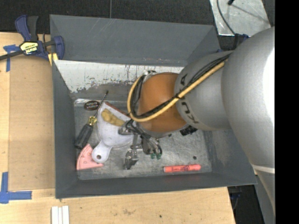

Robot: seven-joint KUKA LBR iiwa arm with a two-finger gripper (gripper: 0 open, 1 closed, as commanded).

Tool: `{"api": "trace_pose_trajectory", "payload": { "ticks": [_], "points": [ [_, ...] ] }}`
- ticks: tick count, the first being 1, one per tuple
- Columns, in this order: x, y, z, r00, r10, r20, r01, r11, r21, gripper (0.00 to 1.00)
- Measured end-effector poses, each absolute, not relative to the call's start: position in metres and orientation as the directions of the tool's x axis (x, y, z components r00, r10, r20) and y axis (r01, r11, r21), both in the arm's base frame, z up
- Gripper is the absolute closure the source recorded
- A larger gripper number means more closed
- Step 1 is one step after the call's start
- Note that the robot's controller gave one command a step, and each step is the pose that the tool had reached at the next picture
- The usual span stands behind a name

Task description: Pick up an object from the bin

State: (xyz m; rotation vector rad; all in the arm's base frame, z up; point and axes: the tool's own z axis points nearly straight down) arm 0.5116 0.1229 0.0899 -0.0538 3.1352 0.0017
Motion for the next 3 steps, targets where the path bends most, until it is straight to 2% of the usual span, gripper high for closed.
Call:
{"api": "trace_pose_trajectory", "payload": {
  "ticks": [1,2,3],
  "points": [
    [0.501,0.057,0.076,-0.999,0.038,-0.023,0.038,0.999,0.005,1.0],
    [0.501,0.057,0.076,-0.999,0.038,-0.023,0.038,0.999,0.005,1.0],
    [0.503,0.061,0.117,-1.0,-0.003,0.002,-0.003,1.0,-0.001,1.0]
  ]
}}
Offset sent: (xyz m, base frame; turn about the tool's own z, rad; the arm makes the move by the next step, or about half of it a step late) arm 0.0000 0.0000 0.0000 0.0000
